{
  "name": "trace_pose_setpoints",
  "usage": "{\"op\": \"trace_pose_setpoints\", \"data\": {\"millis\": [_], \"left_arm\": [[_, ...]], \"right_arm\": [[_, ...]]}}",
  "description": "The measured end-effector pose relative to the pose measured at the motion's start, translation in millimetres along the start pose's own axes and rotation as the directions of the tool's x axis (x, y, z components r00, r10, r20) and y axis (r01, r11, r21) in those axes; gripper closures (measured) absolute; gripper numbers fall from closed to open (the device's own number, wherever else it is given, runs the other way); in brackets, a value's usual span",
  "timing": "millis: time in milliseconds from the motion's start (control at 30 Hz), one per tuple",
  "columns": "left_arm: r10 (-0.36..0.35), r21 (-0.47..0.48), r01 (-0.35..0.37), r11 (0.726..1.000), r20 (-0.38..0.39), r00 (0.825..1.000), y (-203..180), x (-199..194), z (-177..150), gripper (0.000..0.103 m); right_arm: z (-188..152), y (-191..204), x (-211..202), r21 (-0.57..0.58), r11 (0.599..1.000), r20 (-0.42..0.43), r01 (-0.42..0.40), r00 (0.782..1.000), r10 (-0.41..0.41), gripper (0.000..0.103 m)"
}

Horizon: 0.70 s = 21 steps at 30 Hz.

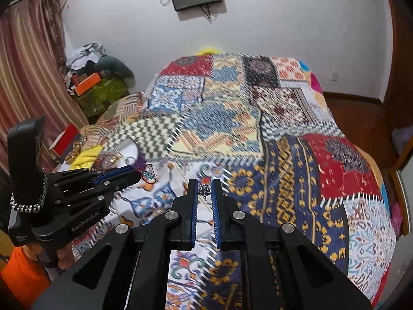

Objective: Organize jewelry
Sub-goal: 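Close the left gripper on the red cord bracelet and lift it, then carry the red cord bracelet with the left gripper over the tin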

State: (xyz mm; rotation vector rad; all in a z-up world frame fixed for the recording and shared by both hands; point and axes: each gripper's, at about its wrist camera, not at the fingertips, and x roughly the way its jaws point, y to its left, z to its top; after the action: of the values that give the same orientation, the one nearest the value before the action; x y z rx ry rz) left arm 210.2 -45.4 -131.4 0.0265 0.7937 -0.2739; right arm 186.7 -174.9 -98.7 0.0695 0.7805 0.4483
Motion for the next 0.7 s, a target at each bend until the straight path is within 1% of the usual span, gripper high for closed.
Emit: {"op": "trace_pose_setpoints", "data": {"millis": [200,400,700], "left_arm": [[0.059,-0.035,-0.057,0.998,0.067,0.996,23.9,-29.6,6.6,0.097],[0.1,-0.07,-0.092,0.993,0.109,0.989,49.7,-51.5,10.2,0.097],[0.164,-0.132,-0.144,0.981,0.153,0.974,92.0,-71.0,13.3,0.097]], "right_arm": [[16.4,27.4,-1.9,-0.044,0.999,0.036,-0.032,0.999,0.034,0.094],[32.7,56.3,5.4,-0.084,0.993,0.06,-0.079,0.995,0.084,0.094],[48.2,94.6,33.1,-0.135,0.98,0.043,-0.145,0.987,0.152,0.094]]}}
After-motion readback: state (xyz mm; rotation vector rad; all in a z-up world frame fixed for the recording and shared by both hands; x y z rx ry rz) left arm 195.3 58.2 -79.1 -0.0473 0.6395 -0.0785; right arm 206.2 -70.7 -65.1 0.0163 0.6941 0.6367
